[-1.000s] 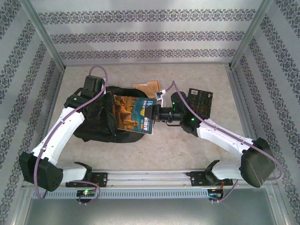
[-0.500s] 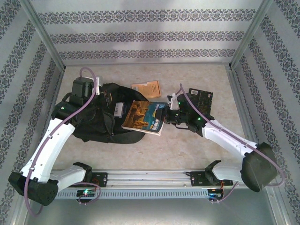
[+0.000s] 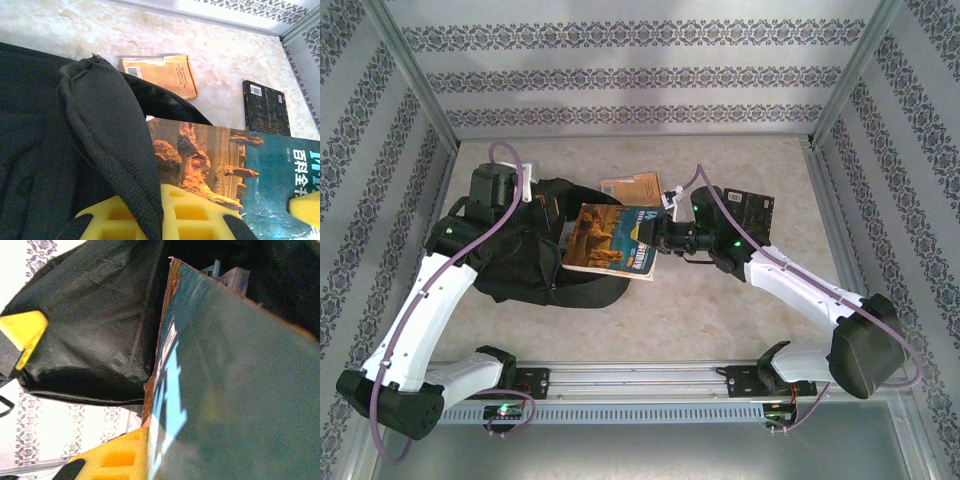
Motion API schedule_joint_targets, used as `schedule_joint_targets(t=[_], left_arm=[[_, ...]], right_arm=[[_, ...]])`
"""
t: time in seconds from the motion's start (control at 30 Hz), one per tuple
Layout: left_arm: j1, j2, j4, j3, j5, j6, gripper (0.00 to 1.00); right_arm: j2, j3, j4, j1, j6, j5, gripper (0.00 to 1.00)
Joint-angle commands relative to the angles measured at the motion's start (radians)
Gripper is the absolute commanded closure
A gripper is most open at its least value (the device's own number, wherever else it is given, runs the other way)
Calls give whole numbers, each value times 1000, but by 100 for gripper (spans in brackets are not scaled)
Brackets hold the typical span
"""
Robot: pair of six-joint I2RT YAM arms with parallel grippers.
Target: Pack the student bag
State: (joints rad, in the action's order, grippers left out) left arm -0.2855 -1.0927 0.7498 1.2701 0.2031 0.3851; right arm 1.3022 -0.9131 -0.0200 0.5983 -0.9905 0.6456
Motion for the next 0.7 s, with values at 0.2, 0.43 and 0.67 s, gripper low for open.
schedule_joint_targets(t=[0.2,0.43,0.67], left_arm=[[12,25,-47,79,27,-25,100],[11,33,-52,98,40,-22,100],[12,34,-72,104,36,-18,100]], right_arm=[[124,-115,-137,30,-81,34,100],[333,-228,-272,80,-178,14,100],[593,-464,-350,168,-248,-49,98]])
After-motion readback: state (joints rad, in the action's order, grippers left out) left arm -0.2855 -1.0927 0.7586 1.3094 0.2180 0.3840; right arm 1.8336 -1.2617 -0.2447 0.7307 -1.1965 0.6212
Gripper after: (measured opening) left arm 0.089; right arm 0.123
